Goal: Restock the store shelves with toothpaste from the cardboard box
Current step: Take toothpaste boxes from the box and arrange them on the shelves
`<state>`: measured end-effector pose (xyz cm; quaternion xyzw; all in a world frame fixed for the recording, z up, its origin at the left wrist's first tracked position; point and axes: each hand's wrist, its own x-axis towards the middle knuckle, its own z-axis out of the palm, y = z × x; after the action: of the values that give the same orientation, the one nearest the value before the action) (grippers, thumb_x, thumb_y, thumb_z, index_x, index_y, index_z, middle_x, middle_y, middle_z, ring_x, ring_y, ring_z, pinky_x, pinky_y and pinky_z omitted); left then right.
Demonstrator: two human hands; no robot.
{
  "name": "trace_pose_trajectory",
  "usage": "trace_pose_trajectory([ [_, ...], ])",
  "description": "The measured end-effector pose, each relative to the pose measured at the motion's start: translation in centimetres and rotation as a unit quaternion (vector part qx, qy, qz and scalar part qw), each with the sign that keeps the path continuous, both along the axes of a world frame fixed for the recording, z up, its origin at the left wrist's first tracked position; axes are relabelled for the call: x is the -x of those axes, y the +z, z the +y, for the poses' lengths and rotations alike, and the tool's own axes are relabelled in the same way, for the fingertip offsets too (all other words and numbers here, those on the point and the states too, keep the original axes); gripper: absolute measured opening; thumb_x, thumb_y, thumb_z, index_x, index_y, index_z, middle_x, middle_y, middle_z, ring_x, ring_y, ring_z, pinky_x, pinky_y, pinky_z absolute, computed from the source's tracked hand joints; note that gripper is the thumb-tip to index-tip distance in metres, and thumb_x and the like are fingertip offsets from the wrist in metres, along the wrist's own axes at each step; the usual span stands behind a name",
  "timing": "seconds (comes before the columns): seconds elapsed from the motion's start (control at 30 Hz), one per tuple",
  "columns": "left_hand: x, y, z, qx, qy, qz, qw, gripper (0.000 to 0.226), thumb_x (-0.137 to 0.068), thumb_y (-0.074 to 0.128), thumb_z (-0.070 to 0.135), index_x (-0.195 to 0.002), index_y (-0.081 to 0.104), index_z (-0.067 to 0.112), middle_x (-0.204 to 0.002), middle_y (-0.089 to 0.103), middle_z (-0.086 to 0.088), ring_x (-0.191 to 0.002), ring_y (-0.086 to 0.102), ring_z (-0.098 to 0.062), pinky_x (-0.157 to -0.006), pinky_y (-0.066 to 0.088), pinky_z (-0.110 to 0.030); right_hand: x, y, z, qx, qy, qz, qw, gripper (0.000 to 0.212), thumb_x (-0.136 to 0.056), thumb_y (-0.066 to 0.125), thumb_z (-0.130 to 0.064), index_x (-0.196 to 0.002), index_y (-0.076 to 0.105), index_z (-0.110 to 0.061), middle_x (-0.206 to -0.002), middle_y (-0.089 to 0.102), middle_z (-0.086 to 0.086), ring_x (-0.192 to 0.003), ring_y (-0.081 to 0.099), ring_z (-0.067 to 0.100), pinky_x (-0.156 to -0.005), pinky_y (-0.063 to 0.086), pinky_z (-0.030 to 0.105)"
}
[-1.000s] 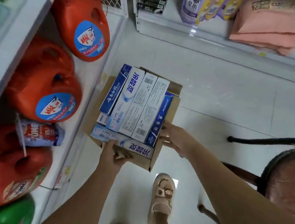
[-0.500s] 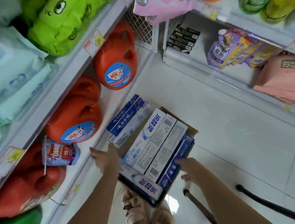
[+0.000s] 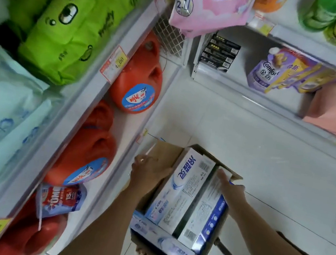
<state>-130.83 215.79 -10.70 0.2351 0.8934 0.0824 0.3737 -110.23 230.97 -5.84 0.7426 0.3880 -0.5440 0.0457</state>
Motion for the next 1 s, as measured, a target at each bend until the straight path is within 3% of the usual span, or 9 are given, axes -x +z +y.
trace_pose_trajectory([
  [0.13,-1.4,5.6,0.1,-0.054,0.076,-0.067,0.993,0.067,-0.075,0.059,0.066,-0.127,0.05,0.026,-0.132,0.033,-0.002,-0.125,0.033,-0.025,-0.106,0.033,-0.047,2.0,3.4,0.3,-0.005,-0.026,-0.063,0.998,0.104,-0.073,0.067,-0.062,-0.139,0.02,0.003,-0.12,0.056,0.021,-0.11,0.057,0.038,-0.098,0.045,0.047],
  [0.23,-2.3,6.6,-0.2,-0.065,0.101,-0.05,0.992,0.056,-0.081,0.06,0.058,-0.12,0.056,0.018,-0.125,0.044,-0.007,-0.117,0.046,-0.027,-0.101,0.038,-0.043,2.7,4.0,1.9,0.004,0.009,-0.106,0.994,0.093,-0.08,0.06,-0.062,-0.132,0.024,0.006,-0.127,0.051,0.023,-0.114,0.052,0.039,-0.097,0.042,0.042],
  [0.37,-2.9,7.6,-0.1,-0.067,0.131,-0.077,0.986,0.054,-0.081,0.056,0.059,-0.114,0.057,0.016,-0.112,0.057,-0.005,-0.103,0.056,-0.024,-0.09,0.046,-0.043,4.7,5.5,4.3,-0.031,0.158,-0.172,0.972,0.098,-0.081,0.045,-0.073,-0.148,0.016,-0.008,-0.142,0.033,0.025,-0.125,0.04,0.041,-0.103,0.034,0.048],
  [0.43,-2.7,8.2,0.0,-0.087,0.166,-0.083,0.979,0.051,-0.082,0.056,0.056,-0.118,0.051,0.02,-0.107,0.062,-0.003,-0.098,0.059,-0.022,-0.084,0.048,-0.038,6.4,6.2,5.5,-0.051,0.296,-0.162,0.94,0.094,-0.081,0.028,-0.08,-0.148,0.026,-0.013,-0.146,0.032,0.022,-0.129,0.036,0.04,-0.107,0.031,0.046],
  [0.57,-1.5,8.6,1.0,-0.097,0.267,-0.113,0.952,0.03,-0.095,0.048,0.039,-0.121,0.05,0.024,-0.091,0.067,-0.007,-0.088,0.063,-0.028,-0.07,0.044,-0.029,12.2,6.0,7.7,-0.055,0.474,-0.075,0.876,0.046,-0.095,0.046,-0.047,-0.128,0.054,-0.016,-0.127,0.057,0.007,-0.115,0.055,0.026,-0.089,0.038,0.026],
  [0.67,0.0,5.3,0.7,0.014,0.175,-0.111,0.978,0.027,-0.097,0.043,0.027,-0.11,0.062,0.014,-0.106,0.067,-0.007,-0.1,0.061,-0.025,-0.071,0.04,-0.024,17.4,3.7,8.8,-0.021,0.584,-0.003,0.811,0.032,-0.094,0.054,-0.036,-0.111,0.065,-0.011,-0.115,0.063,0.005,-0.108,0.058,0.023,-0.089,0.042,0.026],
  [0.77,0.8,1.8,1.4,0.101,0.115,-0.174,0.973,0.032,-0.096,0.04,0.019,-0.121,0.06,0.021,-0.112,0.065,-0.007,-0.106,0.06,-0.025,-0.088,0.049,-0.031,20.6,-0.6,10.2,0.005,0.648,0.013,0.761,0.021,-0.088,0.06,-0.031,-0.097,0.068,-0.015,-0.104,0.068,0.005,-0.095,0.063,0.022,-0.084,0.049,0.028],
  [0.9,0.3,-1.2,4.7,0.127,0.135,-0.249,0.951,0.031,-0.092,0.051,0.044,-0.084,0.062,0.016,-0.081,0.06,-0.001,-0.076,0.056,-0.014,-0.074,0.043,-0.025,21.7,-5.4,11.5,-0.013,0.713,0.057,0.699,0.013,-0.085,0.064,-0.023,-0.096,0.065,-0.016,-0.099,0.066,0.002,-0.09,0.058,0.015,-0.071,0.04,0.021],
  [1.0,0.8,-3.2,6.3,0.142,0.069,-0.281,0.947,0.041,-0.094,0.046,0.052,-0.09,0.062,0.015,-0.097,0.063,-0.005,-0.092,0.059,-0.021,-0.082,0.042,-0.029,21.1,-9.3,12.5,-0.031,0.763,0.08,0.641,0.024,-0.087,0.063,-0.023,-0.107,0.062,-0.011,-0.111,0.064,0.007,-0.095,0.058,0.019,-0.075,0.041,0.022],
])
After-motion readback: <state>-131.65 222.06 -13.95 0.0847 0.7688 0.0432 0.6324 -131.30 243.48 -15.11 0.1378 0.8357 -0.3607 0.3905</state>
